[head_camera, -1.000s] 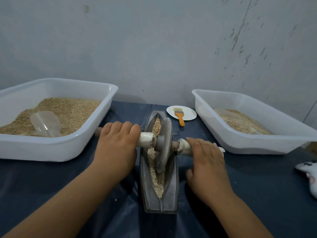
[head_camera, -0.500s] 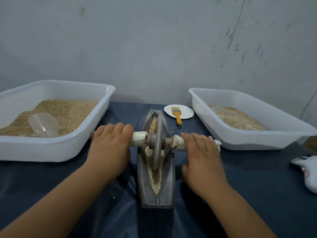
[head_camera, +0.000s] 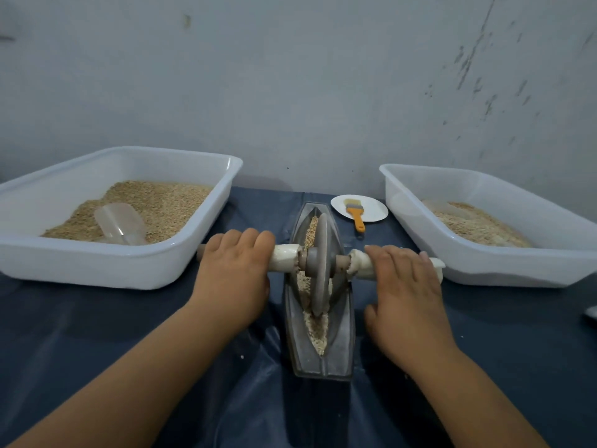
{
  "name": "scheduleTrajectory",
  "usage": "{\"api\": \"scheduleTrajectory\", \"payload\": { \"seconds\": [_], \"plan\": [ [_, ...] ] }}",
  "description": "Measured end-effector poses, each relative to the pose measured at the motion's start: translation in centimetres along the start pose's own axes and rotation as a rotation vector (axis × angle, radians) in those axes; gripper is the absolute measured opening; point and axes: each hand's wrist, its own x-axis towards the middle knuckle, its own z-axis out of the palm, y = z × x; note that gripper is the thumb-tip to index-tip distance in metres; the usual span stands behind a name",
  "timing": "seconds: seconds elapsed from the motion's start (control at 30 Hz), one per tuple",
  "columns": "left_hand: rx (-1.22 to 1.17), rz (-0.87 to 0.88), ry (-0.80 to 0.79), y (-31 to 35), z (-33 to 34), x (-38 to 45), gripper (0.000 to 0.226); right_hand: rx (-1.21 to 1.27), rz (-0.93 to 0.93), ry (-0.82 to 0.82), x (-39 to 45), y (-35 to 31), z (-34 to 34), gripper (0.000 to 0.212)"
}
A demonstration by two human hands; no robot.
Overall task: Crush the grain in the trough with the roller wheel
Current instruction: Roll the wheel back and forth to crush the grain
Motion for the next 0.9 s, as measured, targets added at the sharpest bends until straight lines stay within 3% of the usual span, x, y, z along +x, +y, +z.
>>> {"api": "scheduleTrajectory", "payload": {
  "seconds": [0.1, 0.2, 0.3, 0.47, 0.63, 0.8, 0.9],
  "plan": [
    [-0.001, -0.006, 0.023, 0.0, -0.1, -0.6, 0.028, 0.037, 0.01, 0.01, -0.9, -0.2, -0.2, 0.077],
    [-0.029, 0.035, 0.152, -0.1, -0.2, -2.5, 0.025, 0.1, -0.02, 0.121, -3.0, 0.0, -0.1, 0.078],
    [-0.036, 0.055, 0.182, -0.2, -0.1, -3.0, 0.023, 0.108, -0.048, 0.181, -3.5, 0.3, 0.3, 0.078],
    [-0.001, -0.032, 0.02, -0.2, 0.5, -0.2, 0.027, -0.028, -0.022, 0.022, -0.2, 0.0, 0.2, 0.08],
    [0.025, -0.052, -0.089, -0.4, 0.5, 0.4, 0.026, -0.021, -0.009, 0.0, 1.5, -0.6, -0.1, 0.075],
    [-0.03, 0.05, 0.126, -0.5, 0.1, -2.9, 0.024, 0.07, -0.025, 0.15, -2.7, -0.4, 0.0, 0.082],
    [-0.032, 0.071, 0.158, -0.6, 0.2, -3.1, 0.02, 0.067, -0.087, 0.207, -3.0, 0.5, 0.3, 0.084]
  ]
}}
